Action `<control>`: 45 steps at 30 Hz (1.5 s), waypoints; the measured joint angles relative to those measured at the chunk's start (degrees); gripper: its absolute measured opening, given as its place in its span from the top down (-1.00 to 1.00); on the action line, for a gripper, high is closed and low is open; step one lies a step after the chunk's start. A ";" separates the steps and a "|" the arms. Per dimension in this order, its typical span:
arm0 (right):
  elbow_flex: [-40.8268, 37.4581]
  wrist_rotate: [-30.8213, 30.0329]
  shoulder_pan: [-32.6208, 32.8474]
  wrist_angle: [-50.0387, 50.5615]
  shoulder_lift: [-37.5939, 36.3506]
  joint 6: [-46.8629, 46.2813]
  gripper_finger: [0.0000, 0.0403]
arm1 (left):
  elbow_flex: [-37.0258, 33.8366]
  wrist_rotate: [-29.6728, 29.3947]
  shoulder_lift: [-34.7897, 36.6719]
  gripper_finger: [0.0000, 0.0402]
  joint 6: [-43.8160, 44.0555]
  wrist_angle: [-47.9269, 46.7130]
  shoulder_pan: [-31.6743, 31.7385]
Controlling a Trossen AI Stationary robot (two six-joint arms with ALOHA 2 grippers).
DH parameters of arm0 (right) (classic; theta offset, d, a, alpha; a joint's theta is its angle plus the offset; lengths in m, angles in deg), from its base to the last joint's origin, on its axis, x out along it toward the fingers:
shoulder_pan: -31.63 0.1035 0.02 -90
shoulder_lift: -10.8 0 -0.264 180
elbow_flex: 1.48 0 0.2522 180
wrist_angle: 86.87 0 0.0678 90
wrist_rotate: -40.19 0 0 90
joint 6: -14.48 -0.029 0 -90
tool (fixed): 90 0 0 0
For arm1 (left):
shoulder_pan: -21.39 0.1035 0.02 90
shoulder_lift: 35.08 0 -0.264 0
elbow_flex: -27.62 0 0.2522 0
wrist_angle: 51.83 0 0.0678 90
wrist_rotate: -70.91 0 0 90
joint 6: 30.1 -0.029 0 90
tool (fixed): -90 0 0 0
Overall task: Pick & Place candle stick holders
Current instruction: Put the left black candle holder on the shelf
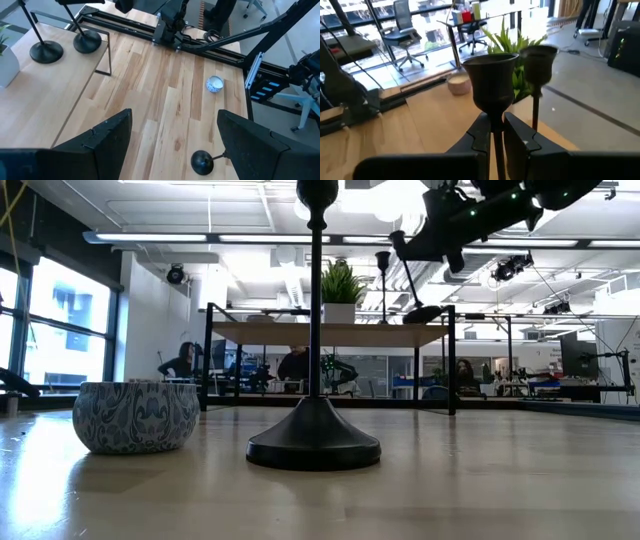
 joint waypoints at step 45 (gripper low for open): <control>0.07 -0.65 -0.03 -0.29 3.55 -0.95 0.83 | 0.00 0.00 -0.02 -0.43 0.00 0.25 0.00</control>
